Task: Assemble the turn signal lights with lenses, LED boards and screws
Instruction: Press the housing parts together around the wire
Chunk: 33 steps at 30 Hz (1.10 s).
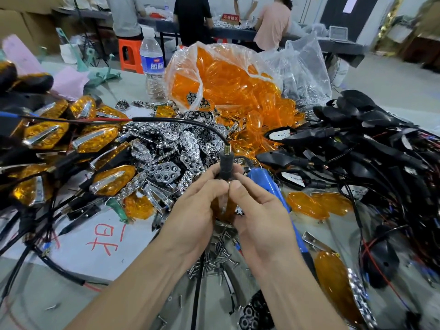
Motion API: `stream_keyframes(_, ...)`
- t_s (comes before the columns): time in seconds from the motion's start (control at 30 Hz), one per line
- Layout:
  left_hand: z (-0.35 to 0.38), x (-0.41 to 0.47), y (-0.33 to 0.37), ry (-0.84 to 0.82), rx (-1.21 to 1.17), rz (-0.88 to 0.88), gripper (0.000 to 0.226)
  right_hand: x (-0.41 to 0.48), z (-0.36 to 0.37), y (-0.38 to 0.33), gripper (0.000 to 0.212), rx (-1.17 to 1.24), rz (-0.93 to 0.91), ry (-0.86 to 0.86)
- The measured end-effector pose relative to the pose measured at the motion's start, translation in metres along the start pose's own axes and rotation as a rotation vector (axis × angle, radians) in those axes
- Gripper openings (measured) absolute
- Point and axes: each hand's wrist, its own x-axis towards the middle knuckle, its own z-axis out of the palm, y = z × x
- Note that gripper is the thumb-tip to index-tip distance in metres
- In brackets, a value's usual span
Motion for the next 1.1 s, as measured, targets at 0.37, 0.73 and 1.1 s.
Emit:
stream_keyframes(0.37,-0.007,0.001,0.006,0.04,0.027,0.038,0.027,0.0,0.006,-0.008,0.033,-0.108,0.089,-0.01)
stream_keyframes(0.73,-0.015,0.002,0.011,0.011,0.079,-0.013,0.054,0.002,-0.007,-0.013,0.034,-0.257,-0.04,-0.091)
stream_keyframes(1.1,-0.023,0.005,0.018,-0.054,0.175,0.099,0.051,0.003,-0.02,-0.028,0.044,-0.448,-0.143,-0.138)
